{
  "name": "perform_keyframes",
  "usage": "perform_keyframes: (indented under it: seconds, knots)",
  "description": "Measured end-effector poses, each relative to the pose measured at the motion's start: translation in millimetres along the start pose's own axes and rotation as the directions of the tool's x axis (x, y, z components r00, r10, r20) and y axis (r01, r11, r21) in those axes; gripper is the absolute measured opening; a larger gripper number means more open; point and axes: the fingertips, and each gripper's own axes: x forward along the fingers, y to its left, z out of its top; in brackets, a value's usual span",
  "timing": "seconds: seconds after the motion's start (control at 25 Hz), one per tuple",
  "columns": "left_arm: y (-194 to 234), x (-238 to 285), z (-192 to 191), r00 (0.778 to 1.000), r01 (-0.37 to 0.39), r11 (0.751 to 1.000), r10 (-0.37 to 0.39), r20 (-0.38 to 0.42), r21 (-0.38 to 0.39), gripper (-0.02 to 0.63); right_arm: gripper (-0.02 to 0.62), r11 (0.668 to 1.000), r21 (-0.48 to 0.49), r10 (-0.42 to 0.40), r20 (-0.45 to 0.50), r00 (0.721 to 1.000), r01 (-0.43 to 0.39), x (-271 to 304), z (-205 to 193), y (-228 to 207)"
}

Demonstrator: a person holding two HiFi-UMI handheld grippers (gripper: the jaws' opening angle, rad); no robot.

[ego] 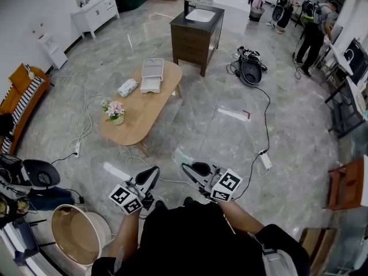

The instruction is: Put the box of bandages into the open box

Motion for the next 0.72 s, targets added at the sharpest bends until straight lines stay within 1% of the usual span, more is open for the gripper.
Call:
perform_keyframes:
  seconds: [0.2, 0.4, 0.56, 0.72]
  knots:
    - [-6, 3, -10, 1.000, -0.007, 1.000, 0.007, -0.016, -0.002, 0.018, 0.035, 0.999, 0.032, -0.009, 0.001, 1.000, 0.009, -11, -8, -8]
    - [2, 3, -15, 0.999, -0.027, 0.999, 0.026, -0.032, -0.034, 0.018, 0.035, 0.998, 0.055, -0.019, -0.011, 1.000, 0.020, -10, -17, -16]
    - [16, 19, -17, 1.000, -0.010, 0.999, 0.009, -0.028, -0.043, 0.018, 0.035, 0.997, 0.061, -0.037, -0.018, 0.999, 0.038, -4, -19, -33]
    - [33, 44, -14, 1.000, 0.016, 0.998, -0.018, -0.023, -0.064, 0.018, 0.035, 0.997, 0.052, -0.055, -0.031, 0.998, 0.056, 0, -10, -53]
